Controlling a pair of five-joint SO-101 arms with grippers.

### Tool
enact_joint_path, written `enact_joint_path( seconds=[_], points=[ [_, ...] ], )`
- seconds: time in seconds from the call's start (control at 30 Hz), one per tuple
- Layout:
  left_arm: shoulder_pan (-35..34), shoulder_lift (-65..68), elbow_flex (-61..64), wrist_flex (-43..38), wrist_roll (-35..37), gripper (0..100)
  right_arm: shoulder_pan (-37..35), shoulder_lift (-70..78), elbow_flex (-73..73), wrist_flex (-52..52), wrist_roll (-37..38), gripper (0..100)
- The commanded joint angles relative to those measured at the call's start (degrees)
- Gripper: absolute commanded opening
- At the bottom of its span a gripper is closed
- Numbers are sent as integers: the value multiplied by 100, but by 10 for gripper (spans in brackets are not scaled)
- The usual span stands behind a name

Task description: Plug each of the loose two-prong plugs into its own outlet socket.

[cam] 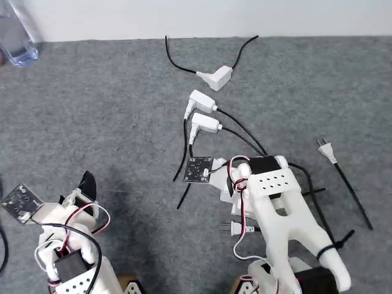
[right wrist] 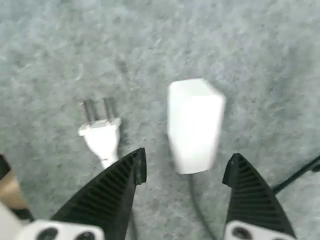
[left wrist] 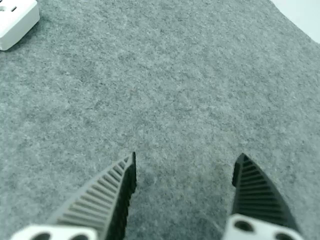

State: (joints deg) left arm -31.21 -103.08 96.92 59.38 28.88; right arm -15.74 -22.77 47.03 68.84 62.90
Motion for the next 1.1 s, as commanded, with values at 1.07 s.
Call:
enact_joint_path(
  seconds=[1.07],
  points=[
    [44, -18, -40, 44, -53, 297, 356, 2308, -2620, -163, -35, 259]
  ],
)
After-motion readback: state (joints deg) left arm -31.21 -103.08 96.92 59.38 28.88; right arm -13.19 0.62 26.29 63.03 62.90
